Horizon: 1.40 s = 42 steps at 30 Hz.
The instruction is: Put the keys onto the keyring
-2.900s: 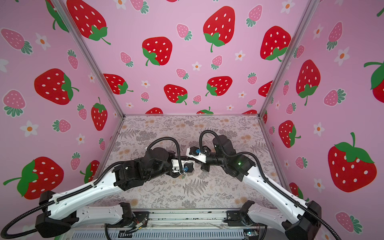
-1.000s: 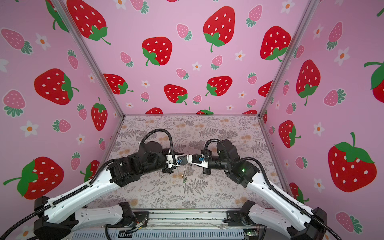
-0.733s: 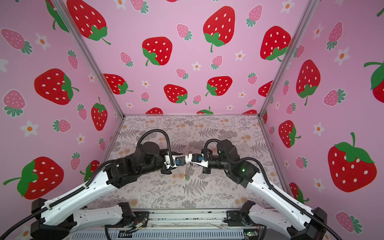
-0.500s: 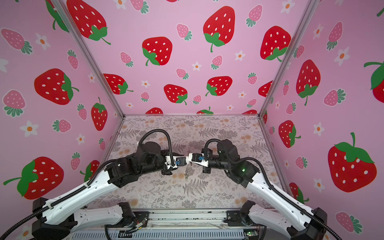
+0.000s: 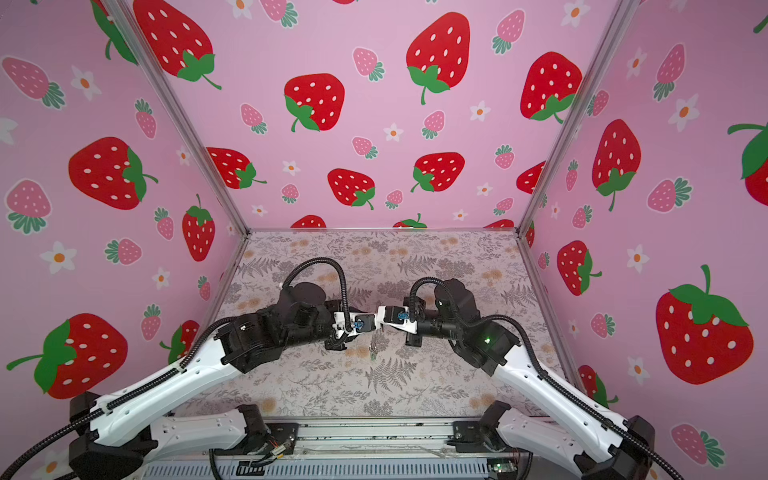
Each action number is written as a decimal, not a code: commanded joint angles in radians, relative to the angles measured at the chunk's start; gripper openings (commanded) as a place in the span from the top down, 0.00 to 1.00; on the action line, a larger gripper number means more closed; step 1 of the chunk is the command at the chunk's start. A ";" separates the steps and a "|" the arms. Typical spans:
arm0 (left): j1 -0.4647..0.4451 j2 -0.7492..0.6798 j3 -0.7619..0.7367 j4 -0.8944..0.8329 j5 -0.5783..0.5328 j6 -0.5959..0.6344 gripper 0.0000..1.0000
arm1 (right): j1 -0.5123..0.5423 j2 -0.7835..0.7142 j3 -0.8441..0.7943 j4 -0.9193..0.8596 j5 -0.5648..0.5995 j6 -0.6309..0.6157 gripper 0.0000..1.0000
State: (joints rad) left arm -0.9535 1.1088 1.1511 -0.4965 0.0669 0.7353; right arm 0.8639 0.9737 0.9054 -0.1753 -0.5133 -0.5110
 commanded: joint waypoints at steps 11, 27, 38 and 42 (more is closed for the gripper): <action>0.042 -0.032 0.008 0.068 0.112 -0.043 0.74 | 0.003 -0.055 -0.083 0.083 0.008 0.013 0.99; 0.041 -0.013 0.019 0.049 0.146 -0.042 0.75 | -0.001 -0.045 -0.072 0.091 -0.008 0.037 0.98; 0.041 -0.004 0.007 0.072 0.186 -0.053 0.76 | -0.001 -0.046 -0.068 0.095 -0.012 0.045 0.99; 0.041 0.005 0.010 0.078 0.190 -0.053 0.77 | -0.001 -0.044 -0.065 0.097 -0.016 0.048 0.99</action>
State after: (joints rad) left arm -0.9142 1.1057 1.1507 -0.4435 0.2279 0.6823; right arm 0.8639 0.9356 0.8085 -0.1123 -0.5014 -0.4679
